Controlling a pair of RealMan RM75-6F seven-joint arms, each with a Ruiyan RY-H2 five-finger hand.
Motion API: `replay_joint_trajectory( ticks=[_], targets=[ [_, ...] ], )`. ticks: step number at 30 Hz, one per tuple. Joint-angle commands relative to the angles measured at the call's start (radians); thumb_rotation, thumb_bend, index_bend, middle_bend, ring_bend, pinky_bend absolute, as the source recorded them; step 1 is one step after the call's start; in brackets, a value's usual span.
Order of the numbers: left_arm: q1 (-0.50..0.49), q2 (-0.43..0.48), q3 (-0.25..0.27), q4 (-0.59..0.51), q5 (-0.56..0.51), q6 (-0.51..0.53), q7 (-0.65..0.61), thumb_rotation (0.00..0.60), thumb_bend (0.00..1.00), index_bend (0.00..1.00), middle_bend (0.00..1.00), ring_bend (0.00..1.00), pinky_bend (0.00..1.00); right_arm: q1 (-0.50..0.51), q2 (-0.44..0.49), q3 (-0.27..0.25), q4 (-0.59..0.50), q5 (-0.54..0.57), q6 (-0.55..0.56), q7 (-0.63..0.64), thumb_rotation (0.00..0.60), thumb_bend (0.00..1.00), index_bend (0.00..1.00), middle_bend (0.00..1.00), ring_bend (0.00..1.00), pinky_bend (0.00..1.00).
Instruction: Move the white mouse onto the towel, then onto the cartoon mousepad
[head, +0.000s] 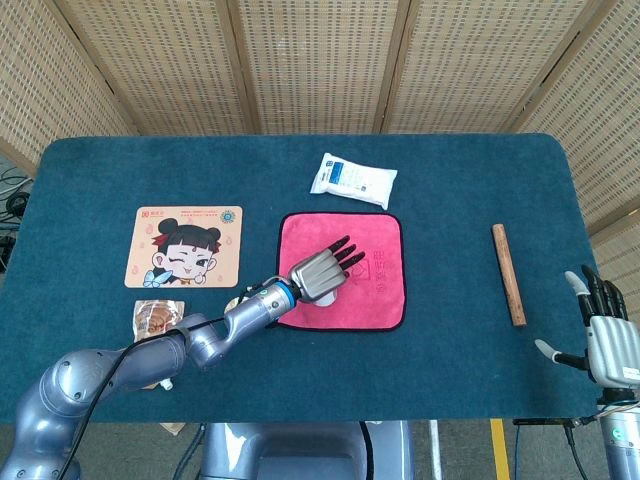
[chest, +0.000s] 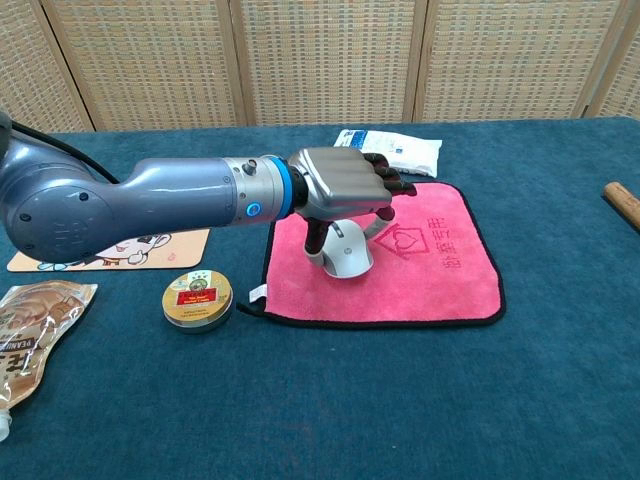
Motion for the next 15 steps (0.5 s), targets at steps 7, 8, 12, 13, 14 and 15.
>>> replay_joint_trajectory(
  ticks=[7,8,12,13,14,15],
  targets=[
    [0.035,0.051,0.023,0.0,0.012,0.03,-0.026,0.6,0.1,0.65,0.0,0.0,0.0,-0.001,0.0,0.0,-0.001,-0.001,0.003,-0.005,0.6,0.0,0.06,0.0,0.0,0.0],
    [0.038,0.056,0.024,-0.001,0.012,0.033,-0.027,0.6,0.11,0.65,0.0,0.0,0.0,-0.001,-0.001,0.0,-0.001,-0.001,0.004,-0.006,0.6,0.0,0.06,0.0,0.0,0.0],
    [0.059,0.092,0.034,-0.006,0.017,0.051,-0.036,0.6,0.12,0.65,0.0,0.0,0.0,-0.002,-0.002,0.0,-0.003,-0.001,0.006,-0.015,0.6,0.0,0.06,0.0,0.0,0.0],
    [0.064,0.101,0.037,-0.009,0.02,0.055,-0.038,0.6,0.12,0.66,0.0,0.0,0.0,-0.002,-0.002,0.0,-0.003,-0.001,0.006,-0.017,0.6,0.0,0.06,0.0,0.0,0.0],
    [0.068,0.111,0.042,-0.01,0.025,0.06,-0.04,0.6,0.12,0.66,0.0,0.0,0.0,-0.002,-0.002,0.0,-0.004,-0.001,0.006,-0.02,0.6,0.0,0.06,0.0,0.0,0.0],
    [0.074,0.121,0.047,-0.011,0.032,0.067,-0.042,0.6,0.12,0.66,0.0,0.0,0.0,-0.002,-0.003,0.001,-0.004,0.0,0.007,-0.022,0.6,0.0,0.06,0.0,0.0,0.0]
  ],
)
